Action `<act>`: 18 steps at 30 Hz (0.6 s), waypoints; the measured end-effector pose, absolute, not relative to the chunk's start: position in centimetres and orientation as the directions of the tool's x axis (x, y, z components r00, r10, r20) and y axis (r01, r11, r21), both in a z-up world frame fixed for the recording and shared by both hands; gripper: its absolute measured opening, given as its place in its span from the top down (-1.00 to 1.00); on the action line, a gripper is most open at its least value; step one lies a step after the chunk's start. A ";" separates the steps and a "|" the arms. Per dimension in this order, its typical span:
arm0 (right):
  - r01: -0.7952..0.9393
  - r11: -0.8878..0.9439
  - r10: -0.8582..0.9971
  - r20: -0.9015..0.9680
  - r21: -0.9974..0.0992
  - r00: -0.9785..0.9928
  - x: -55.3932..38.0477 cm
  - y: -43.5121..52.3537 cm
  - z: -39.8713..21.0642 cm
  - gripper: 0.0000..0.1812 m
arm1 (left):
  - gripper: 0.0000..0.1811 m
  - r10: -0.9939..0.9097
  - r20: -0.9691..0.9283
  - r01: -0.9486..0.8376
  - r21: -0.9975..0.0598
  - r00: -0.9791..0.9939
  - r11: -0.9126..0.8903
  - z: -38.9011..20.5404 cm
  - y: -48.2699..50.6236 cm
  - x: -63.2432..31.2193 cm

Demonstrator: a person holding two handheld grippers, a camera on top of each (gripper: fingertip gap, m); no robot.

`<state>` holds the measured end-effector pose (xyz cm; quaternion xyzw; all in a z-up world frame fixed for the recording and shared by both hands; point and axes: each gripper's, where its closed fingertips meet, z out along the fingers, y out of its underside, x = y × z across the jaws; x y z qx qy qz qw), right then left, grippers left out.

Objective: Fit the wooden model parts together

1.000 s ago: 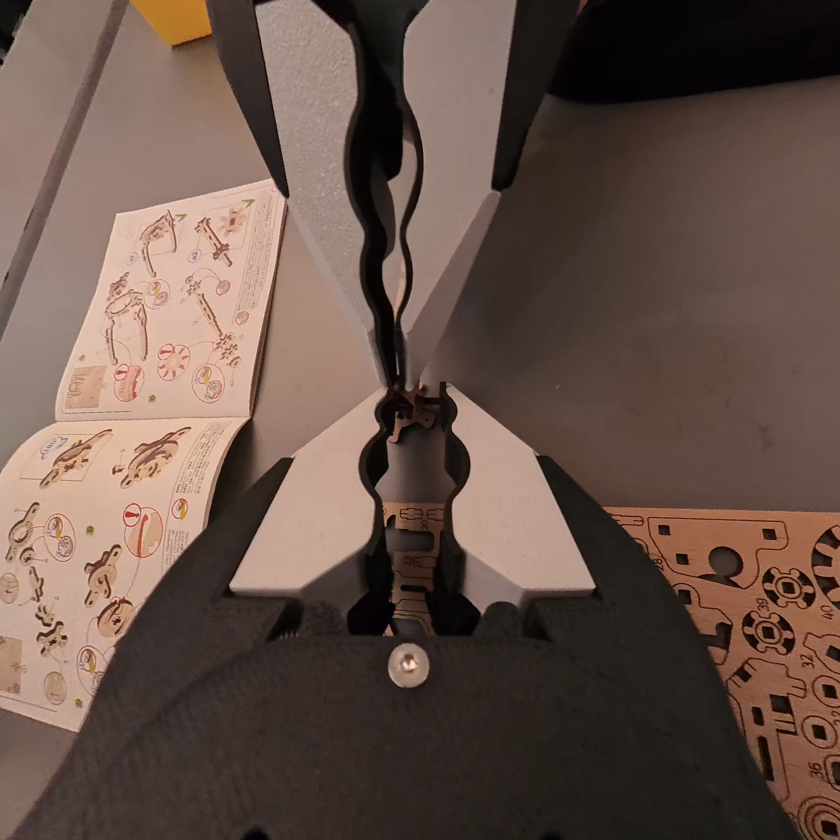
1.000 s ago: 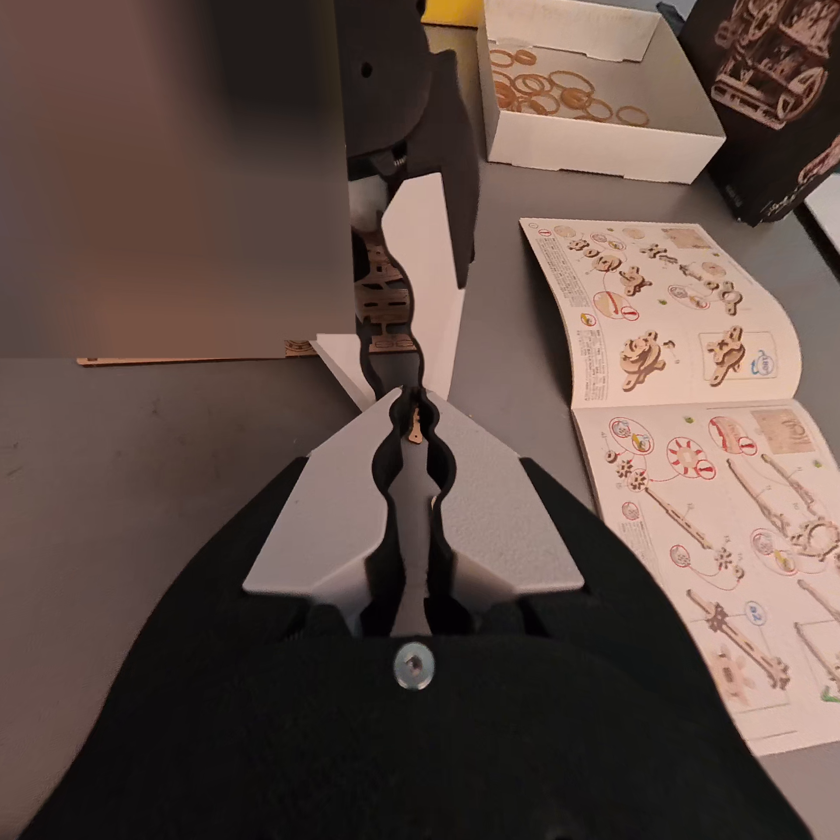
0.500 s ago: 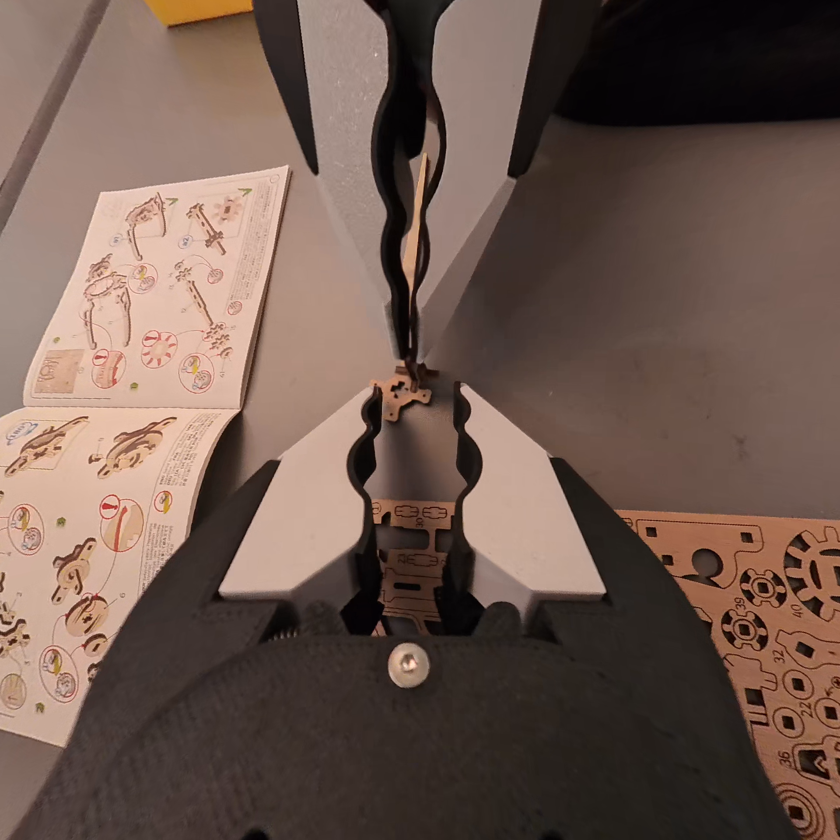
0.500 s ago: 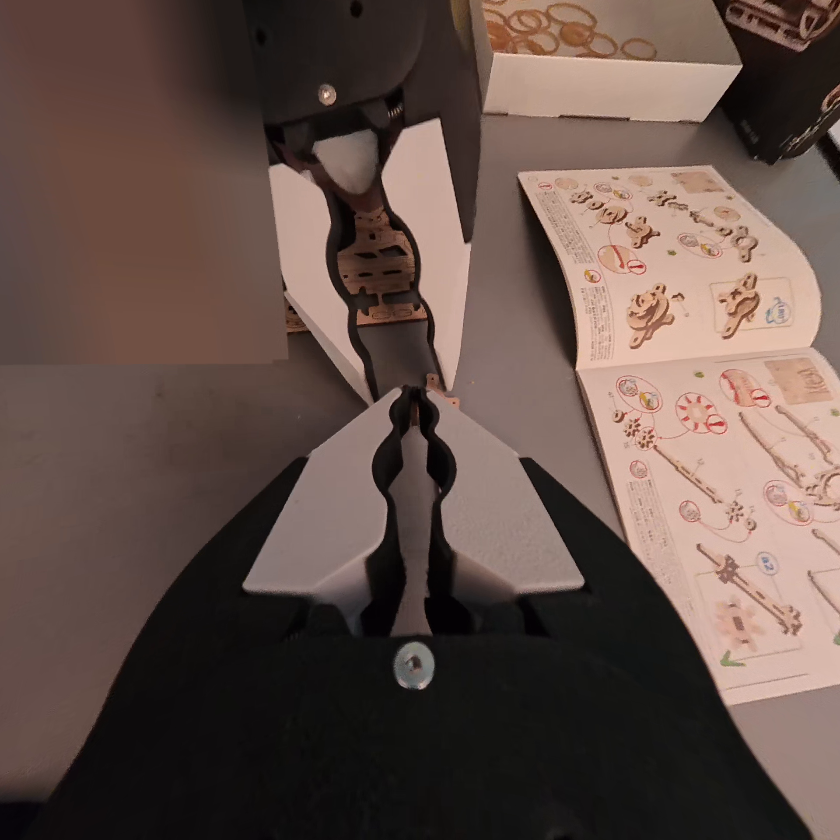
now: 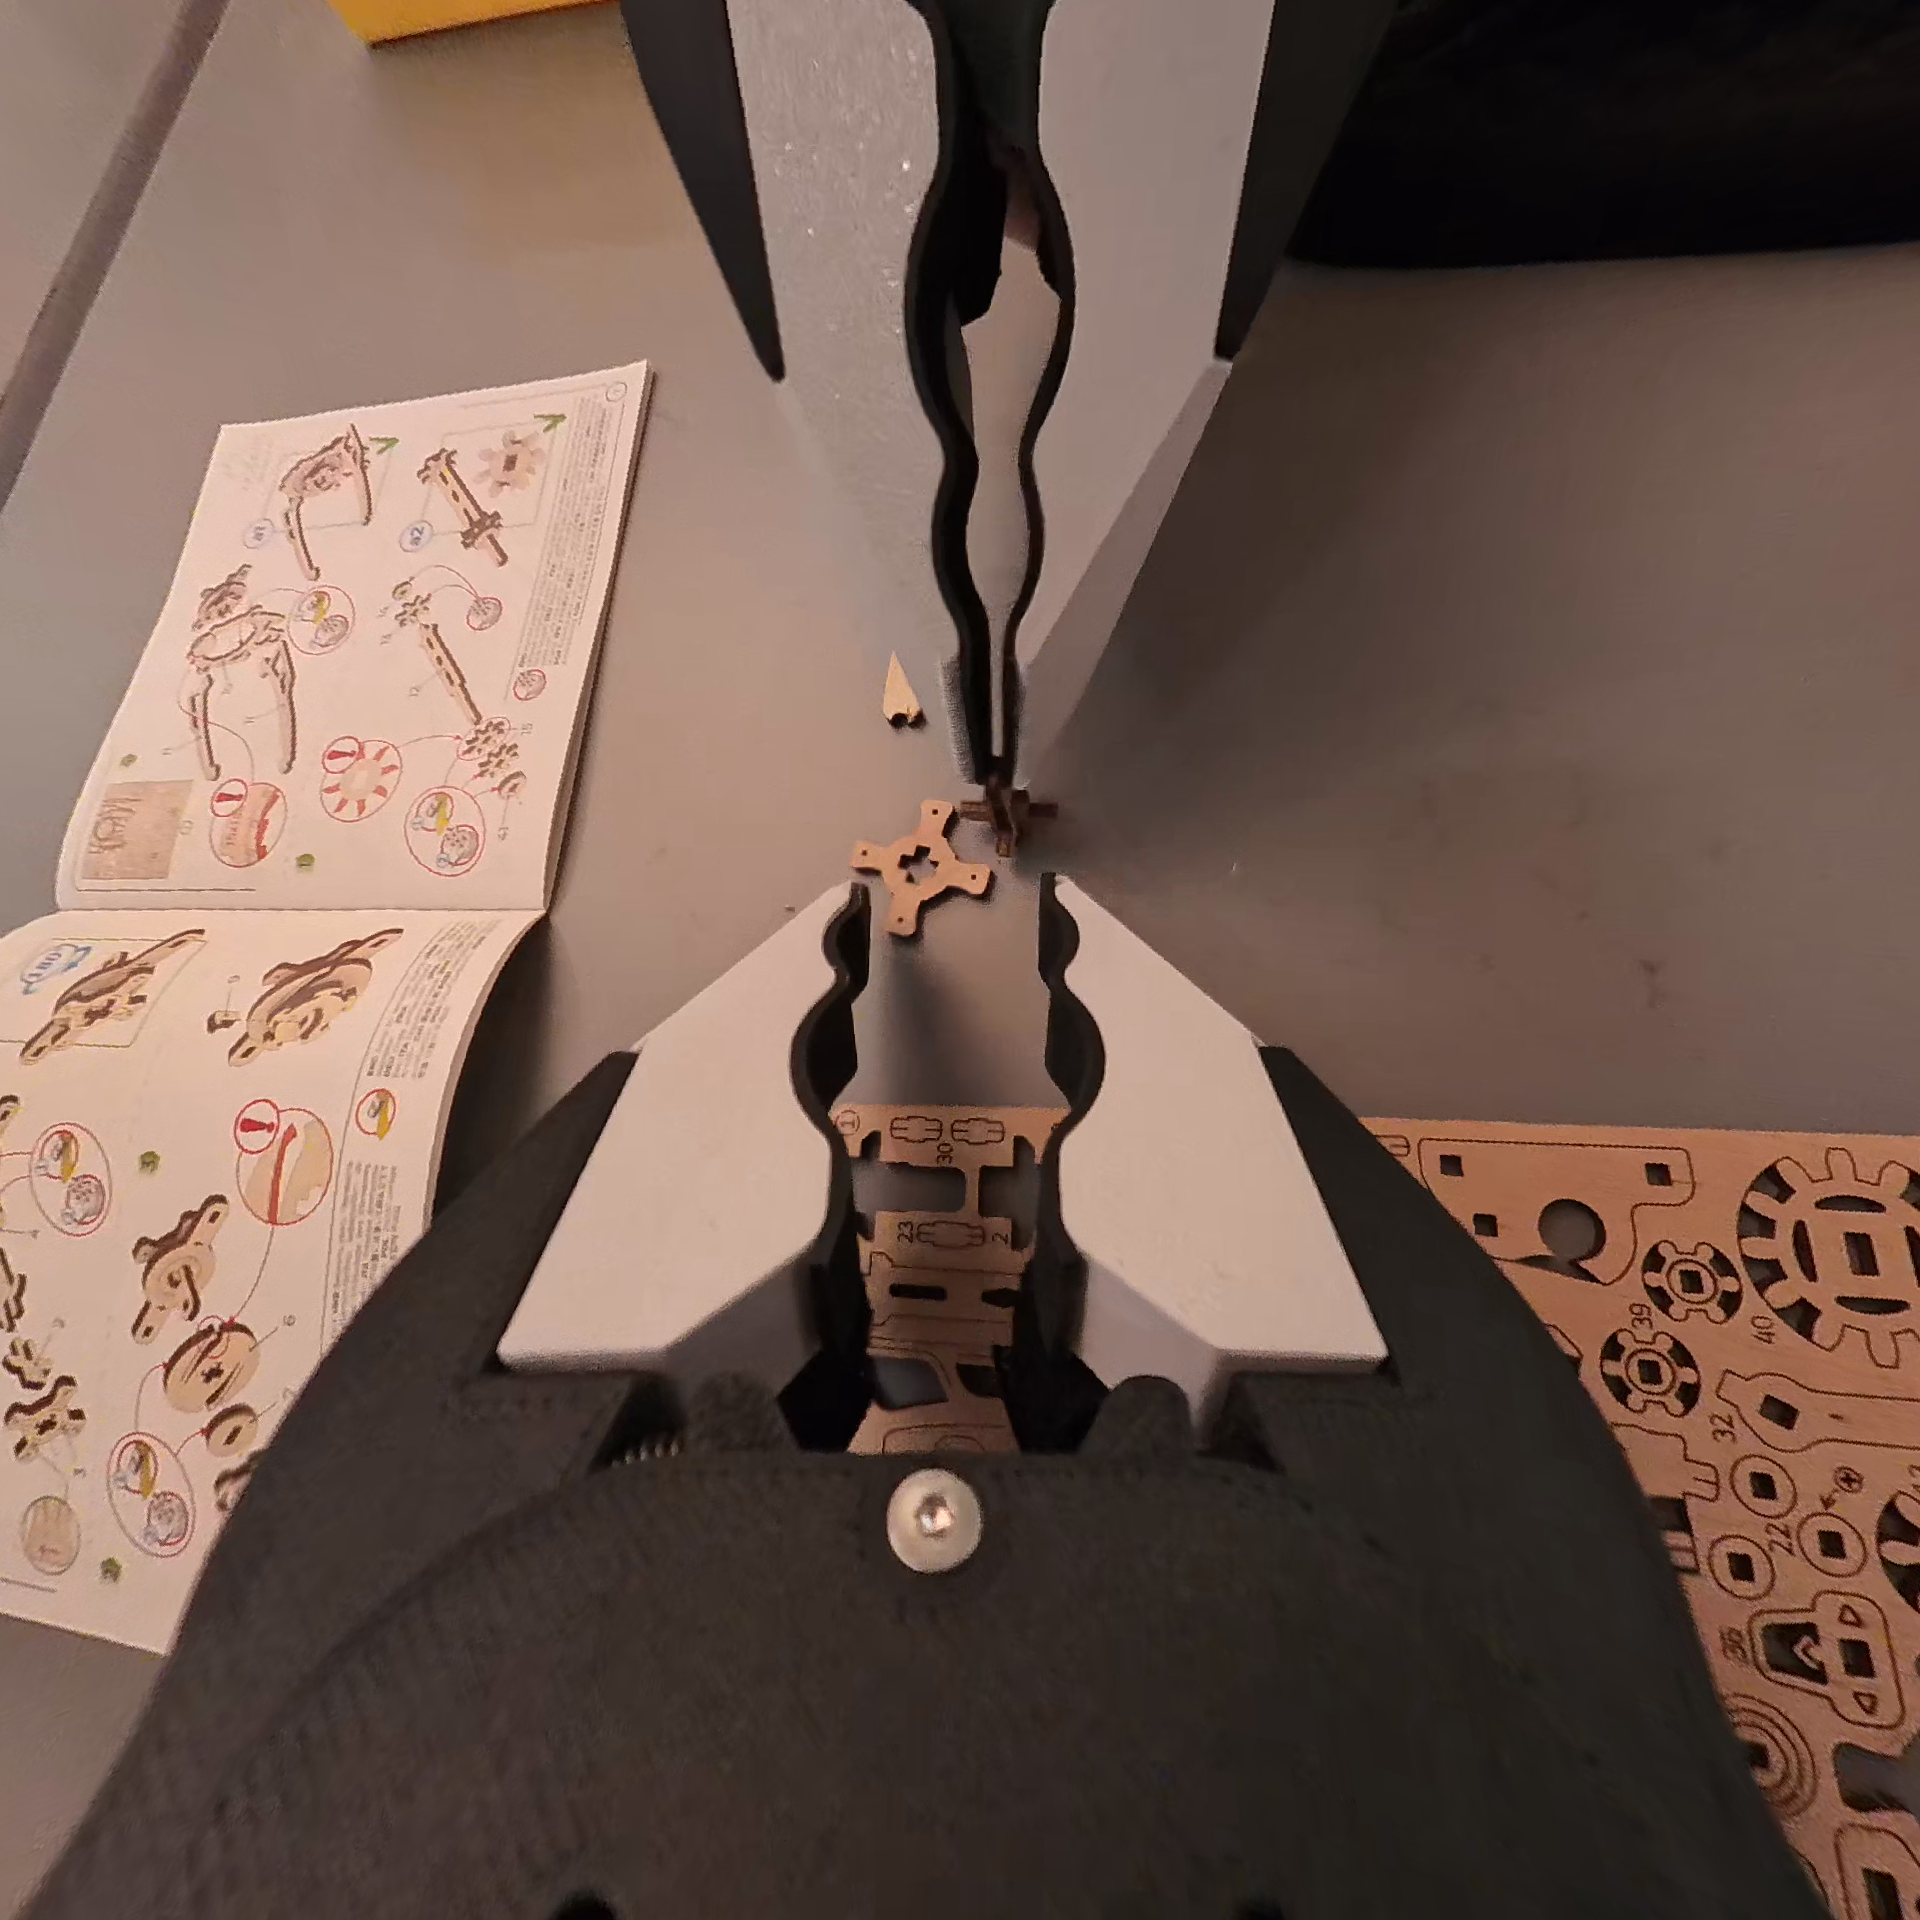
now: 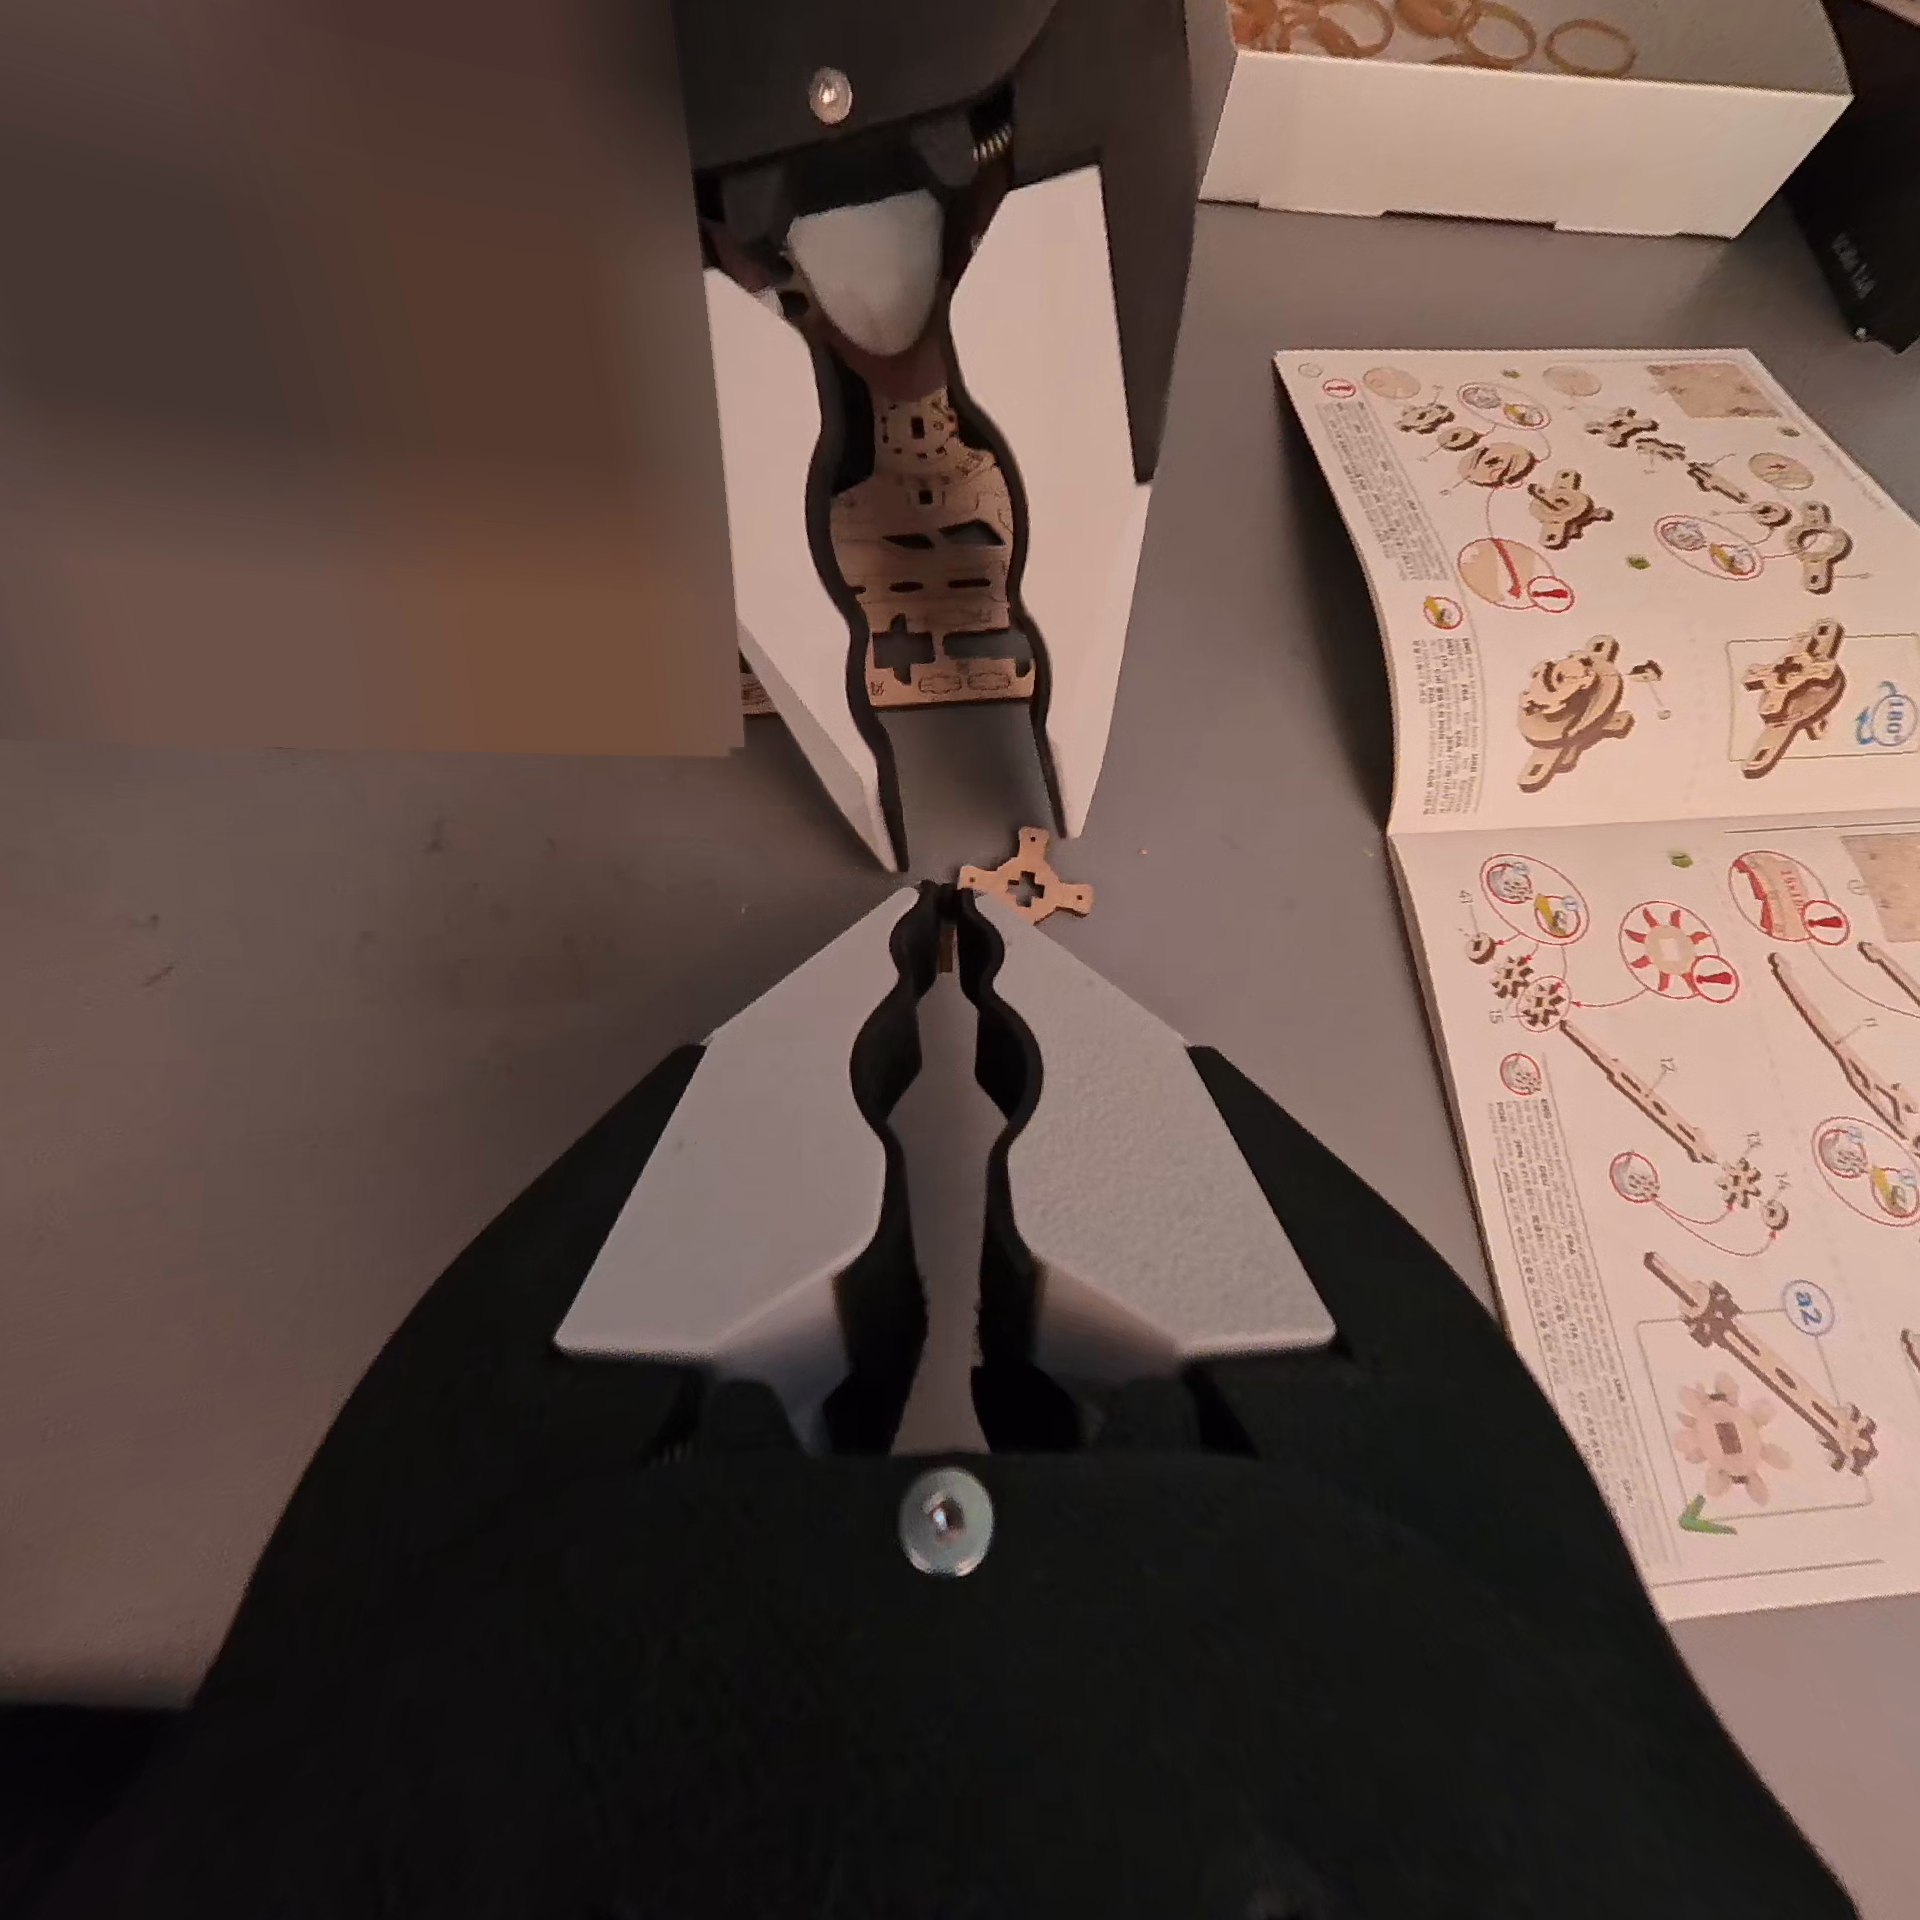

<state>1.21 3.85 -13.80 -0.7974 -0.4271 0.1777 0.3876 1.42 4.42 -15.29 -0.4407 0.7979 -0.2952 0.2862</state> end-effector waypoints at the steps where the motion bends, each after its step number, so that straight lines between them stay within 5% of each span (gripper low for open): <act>1: 0.544 -0.335 0.820 0.046 -0.769 0.570 1.2 3.8 -13.8 0.99 | 0.66 -0.874 -0.193 -0.535 -0.726 -0.446 0.433 -15.2 4.5 1.3; 12: 0.588 -0.290 0.824 0.116 -0.755 0.555 1.3 3.7 -13.9 0.98 | 0.67 -0.900 -0.158 -0.543 -0.750 -0.407 0.377 -14.5 5.9 0.8; 18: 0.361 -0.496 0.748 -0.177 -0.790 0.640 1.8 4.4 -13.9 0.99 | 0.68 -0.898 -0.161 -0.542 -0.748 -0.410 0.382 -14.5 5.9 0.6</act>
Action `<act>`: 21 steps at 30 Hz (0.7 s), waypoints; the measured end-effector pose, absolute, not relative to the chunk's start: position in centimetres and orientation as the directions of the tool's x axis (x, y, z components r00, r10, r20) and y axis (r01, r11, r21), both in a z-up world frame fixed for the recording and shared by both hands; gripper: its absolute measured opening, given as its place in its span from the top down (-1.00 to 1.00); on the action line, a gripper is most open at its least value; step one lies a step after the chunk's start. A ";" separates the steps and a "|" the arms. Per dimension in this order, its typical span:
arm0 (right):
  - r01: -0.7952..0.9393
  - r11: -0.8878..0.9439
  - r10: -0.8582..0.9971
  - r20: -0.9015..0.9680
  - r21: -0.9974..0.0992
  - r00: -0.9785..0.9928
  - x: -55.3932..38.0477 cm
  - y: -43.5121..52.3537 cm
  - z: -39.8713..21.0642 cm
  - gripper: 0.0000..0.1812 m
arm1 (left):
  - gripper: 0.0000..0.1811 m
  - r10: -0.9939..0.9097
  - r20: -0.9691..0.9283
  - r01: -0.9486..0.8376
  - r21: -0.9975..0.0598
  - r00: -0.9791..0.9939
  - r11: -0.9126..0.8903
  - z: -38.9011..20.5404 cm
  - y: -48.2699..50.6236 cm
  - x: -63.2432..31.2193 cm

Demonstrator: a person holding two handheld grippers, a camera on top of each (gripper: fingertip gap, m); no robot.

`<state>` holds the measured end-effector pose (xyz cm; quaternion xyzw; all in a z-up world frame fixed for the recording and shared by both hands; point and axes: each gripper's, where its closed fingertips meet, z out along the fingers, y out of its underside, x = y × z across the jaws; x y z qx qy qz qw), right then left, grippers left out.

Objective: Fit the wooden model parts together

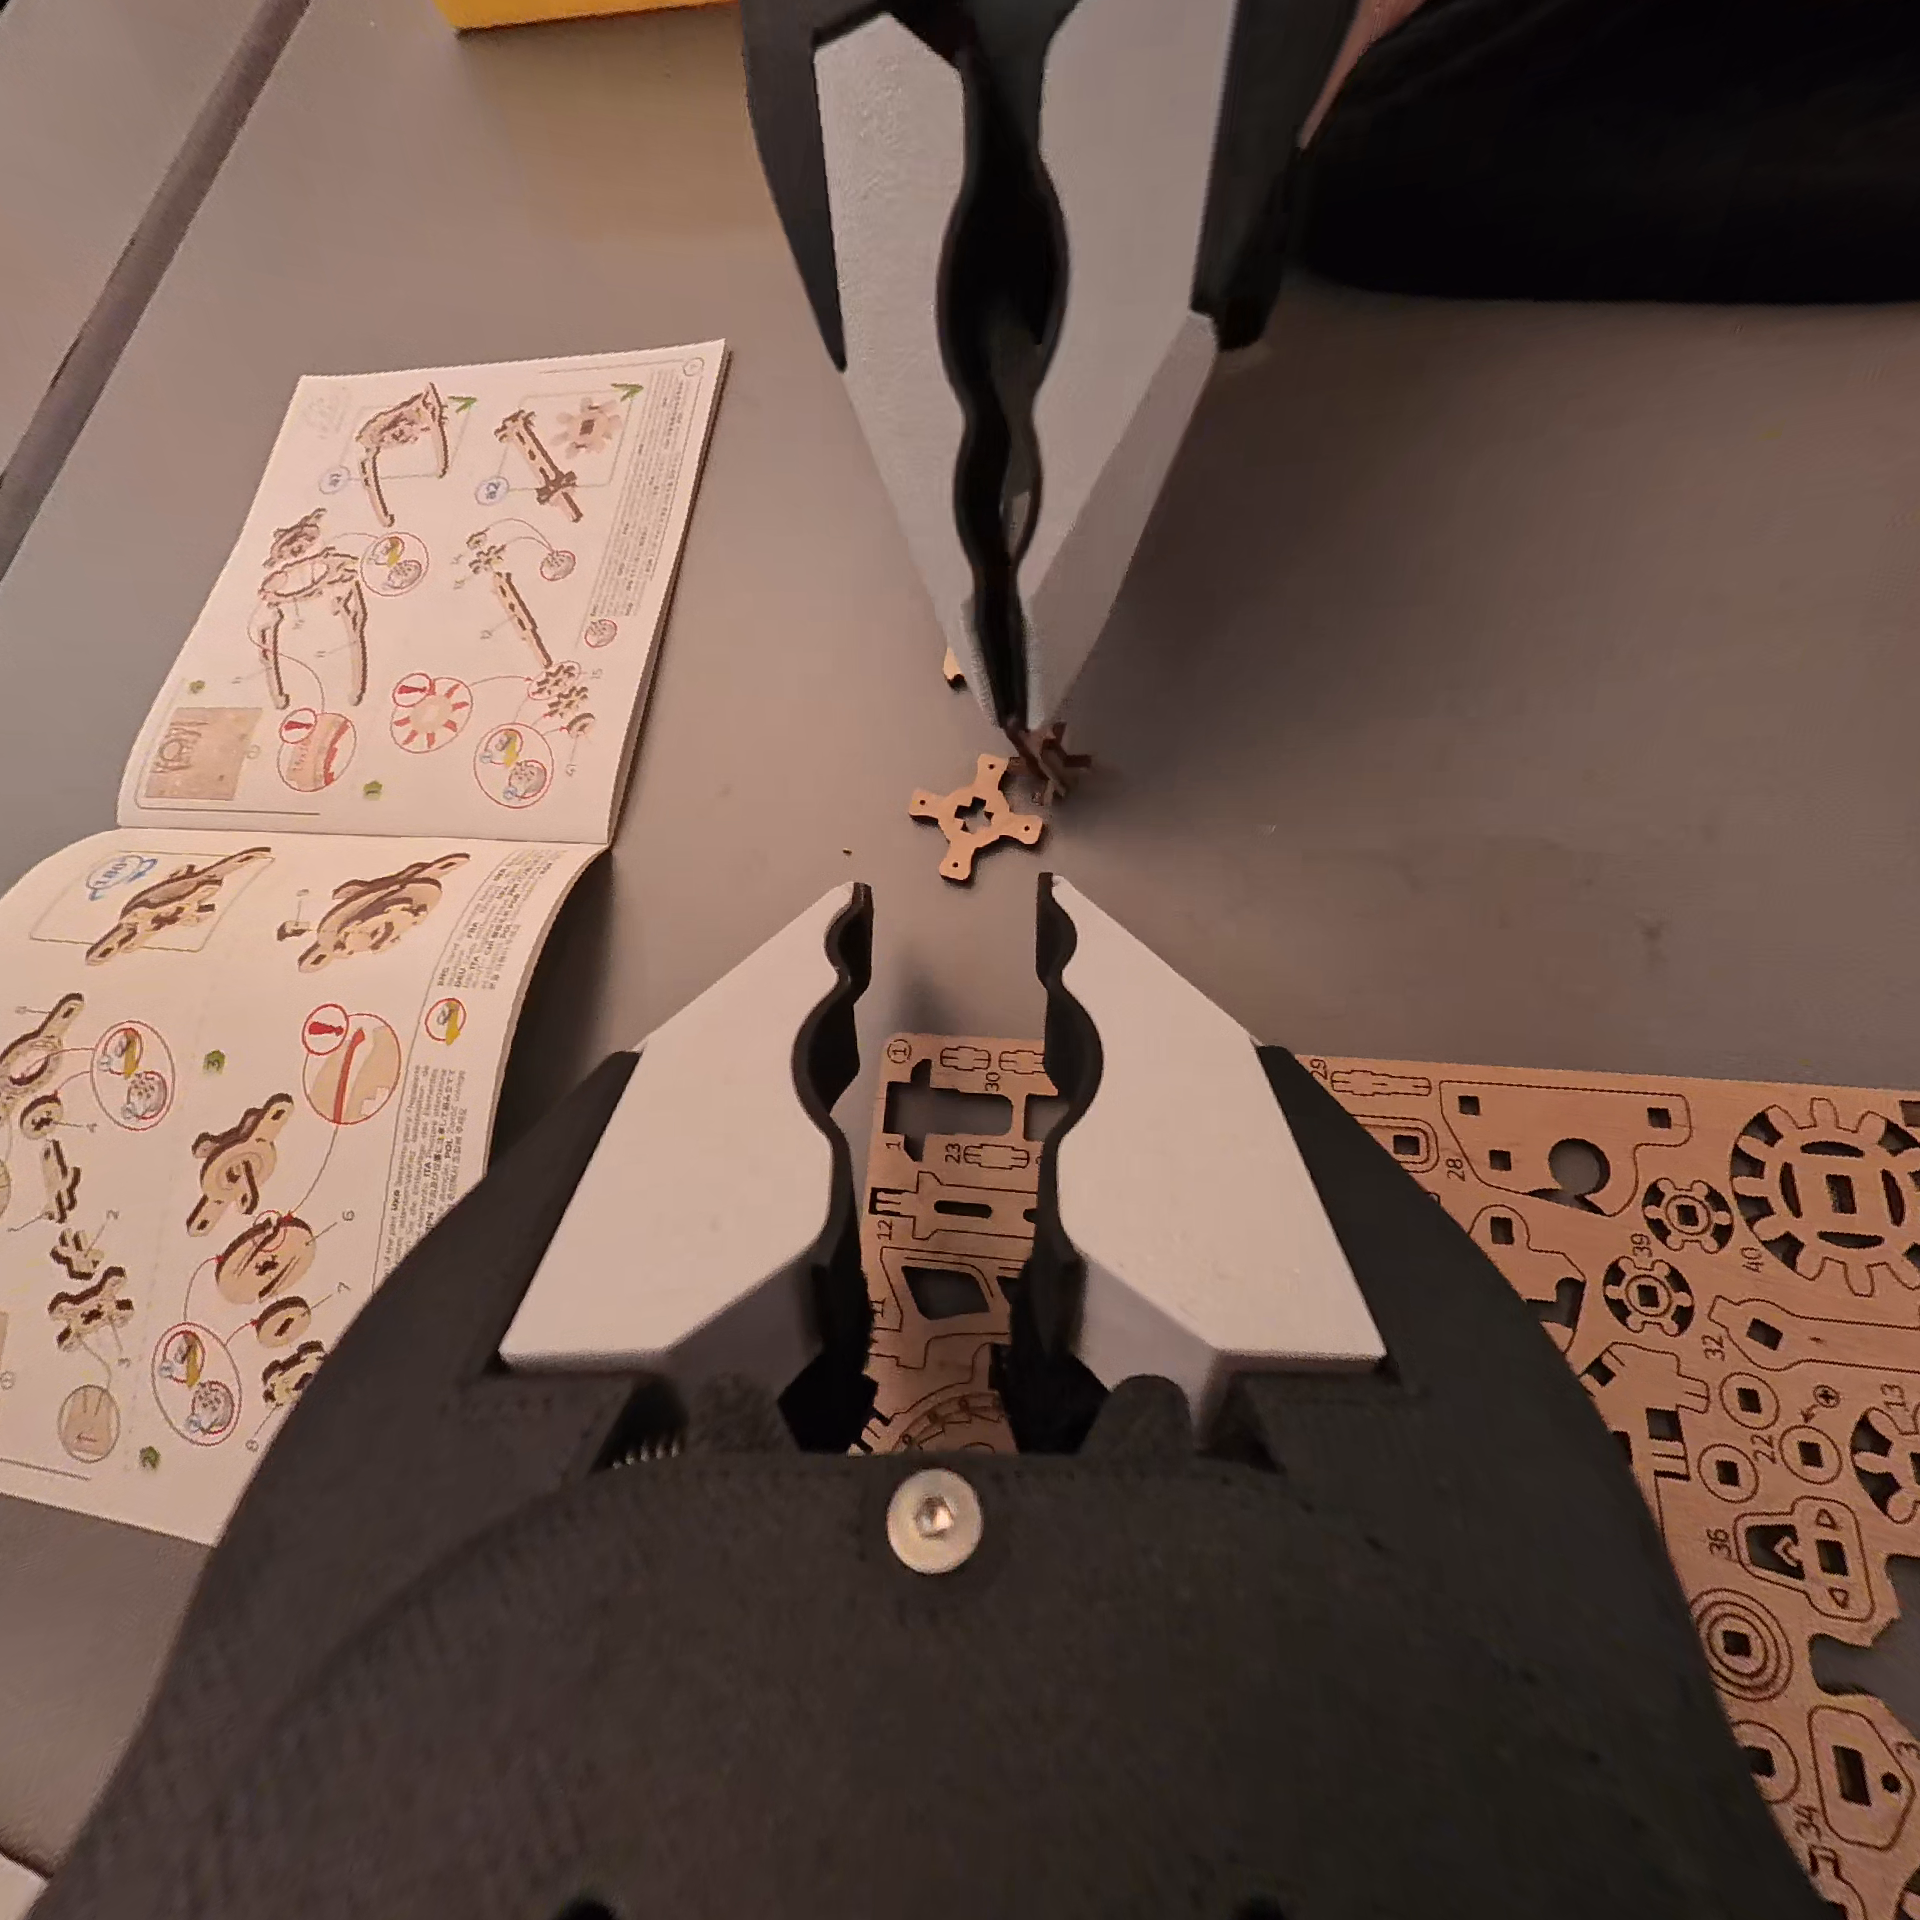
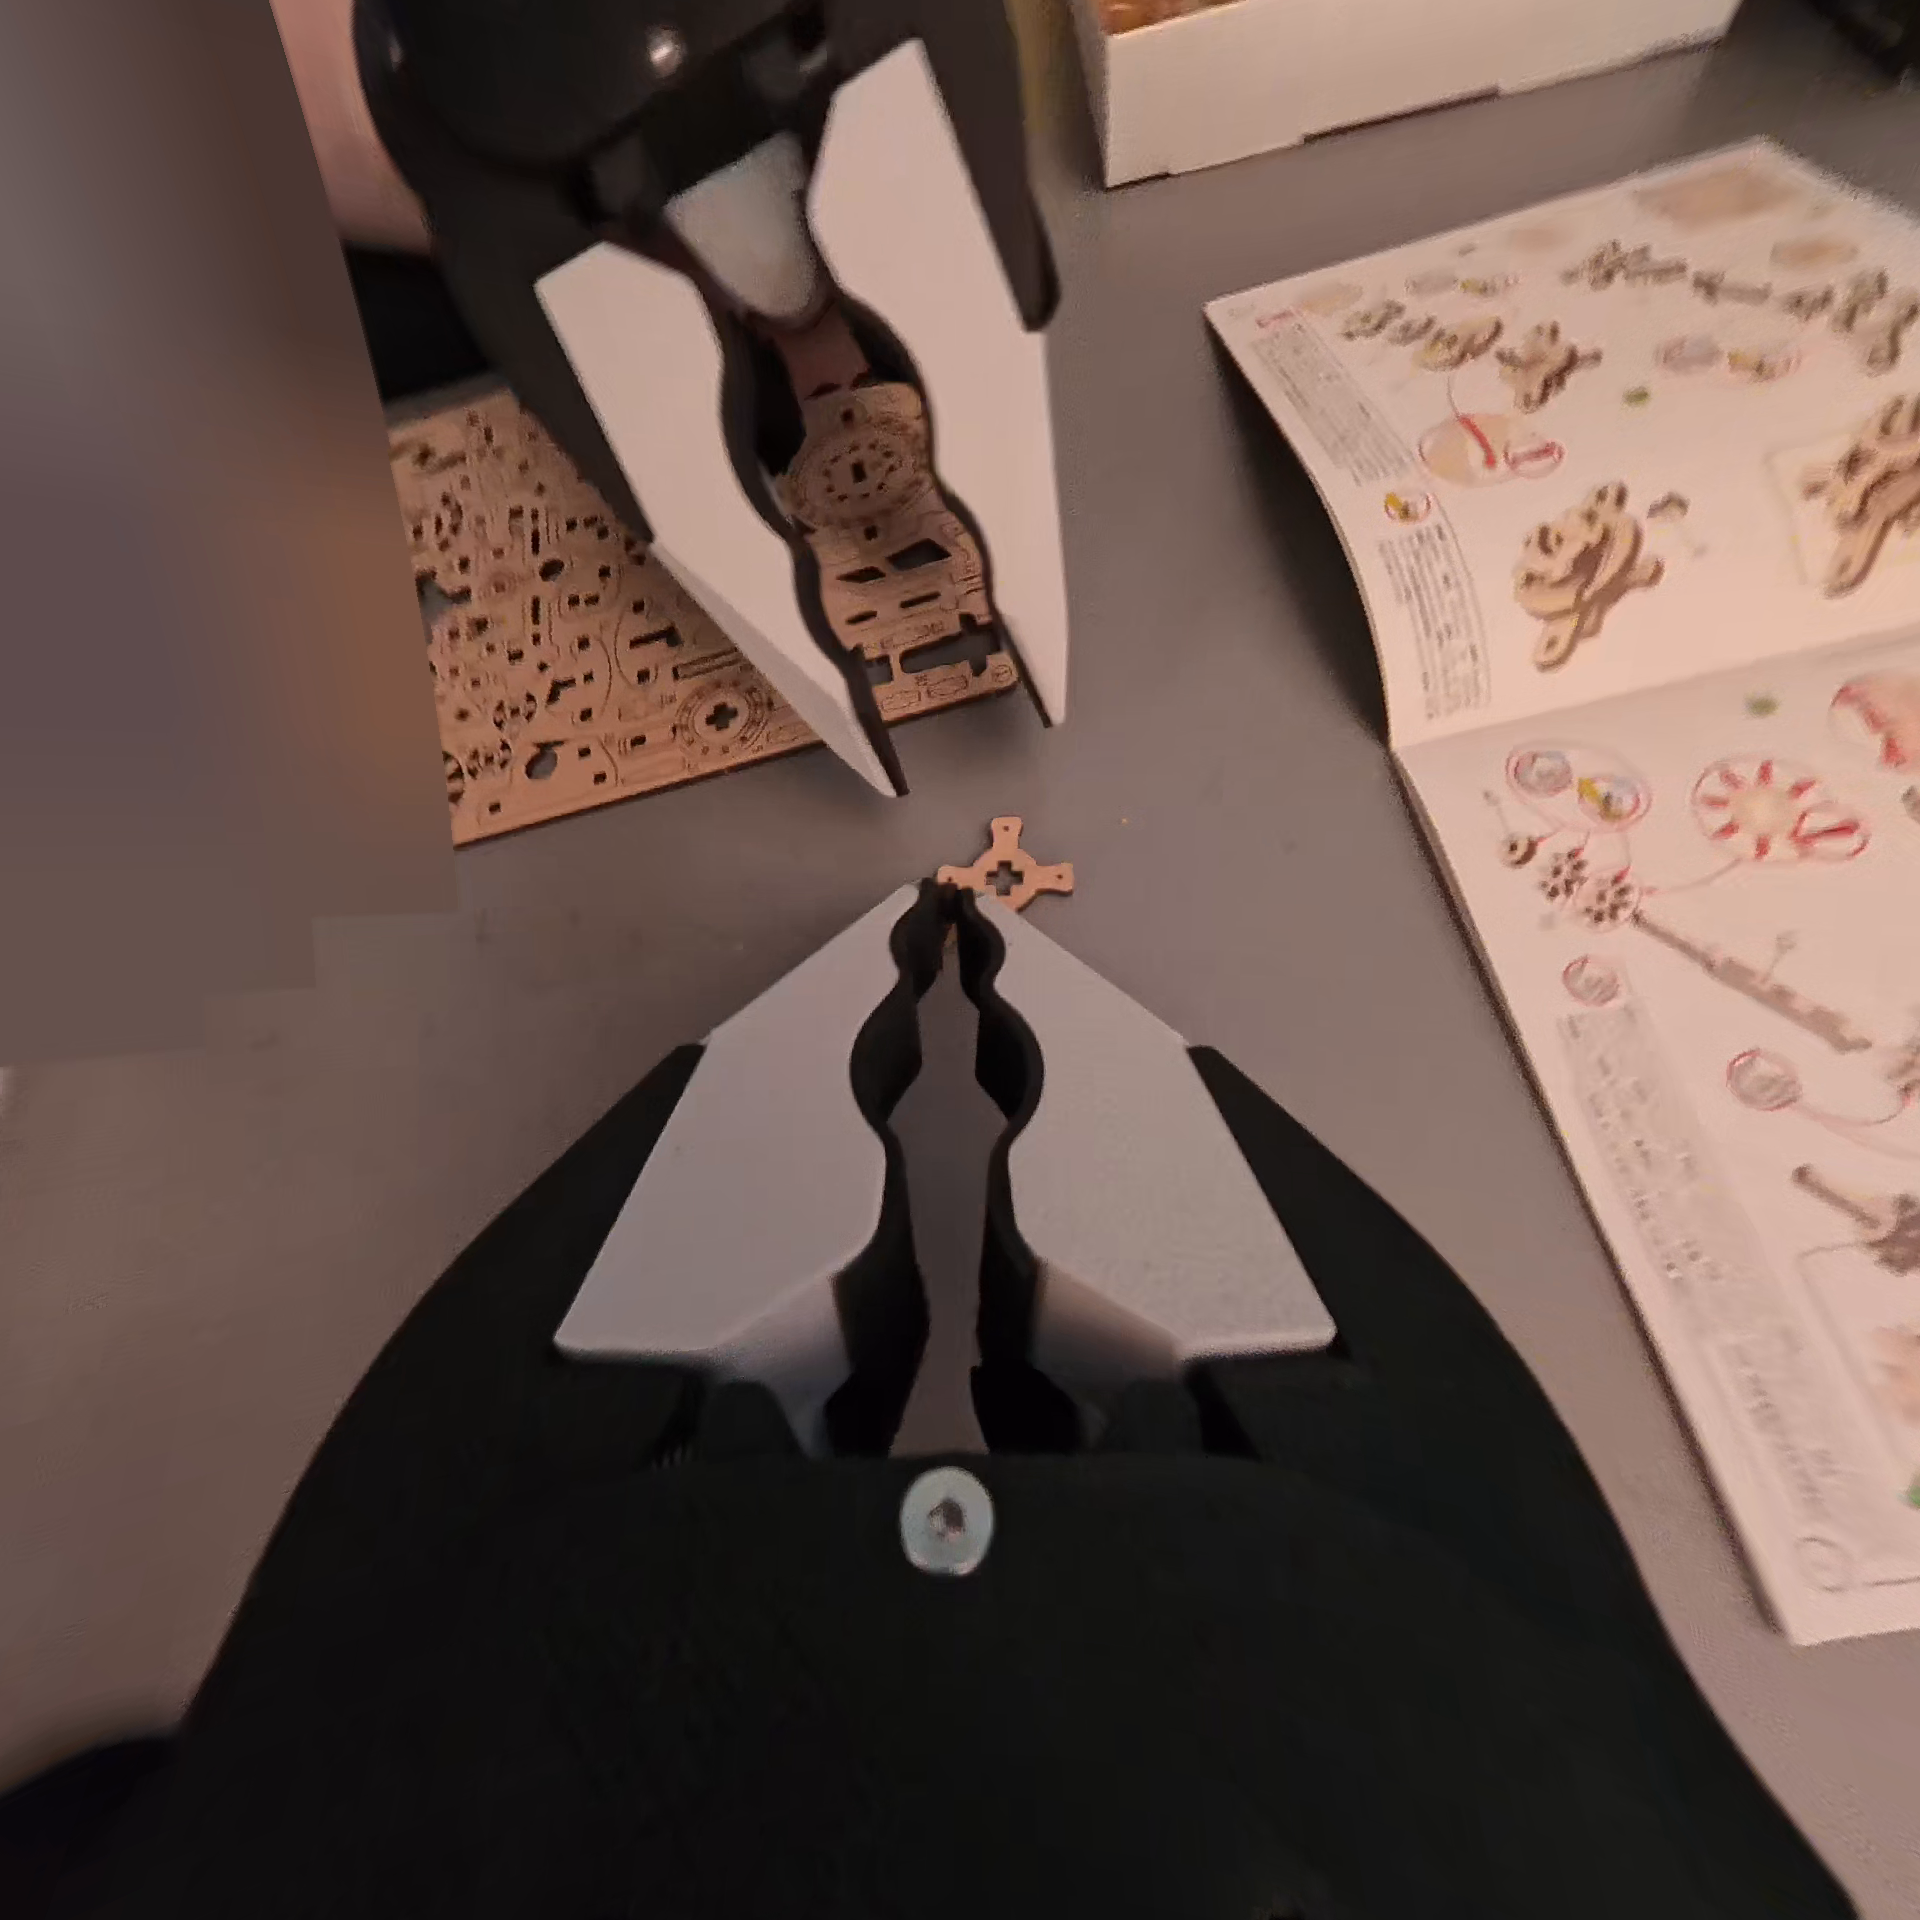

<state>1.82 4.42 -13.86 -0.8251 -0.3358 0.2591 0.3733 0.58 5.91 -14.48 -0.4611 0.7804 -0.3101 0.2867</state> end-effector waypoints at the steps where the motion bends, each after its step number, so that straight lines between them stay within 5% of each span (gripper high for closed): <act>1: 0.320 -0.533 0.726 -0.229 -0.783 0.649 1.9 4.5 -13.9 0.99 | 0.67 -0.897 -0.160 -0.542 -0.749 -0.411 0.382 -14.5 5.9 0.6; 13: -0.085 -0.820 0.441 -0.719 -0.566 0.537 1.2 4.6 -13.4 0.99 | 0.64 -0.886 -0.169 -0.532 -0.745 -0.432 0.402 -14.6 5.4 0.8; 21: -0.024 -0.644 0.606 -0.529 -0.765 0.594 1.5 5.8 -11.1 0.99 | 0.62 -0.882 -0.155 -0.540 -0.739 -0.446 0.403 -15.0 5.1 0.7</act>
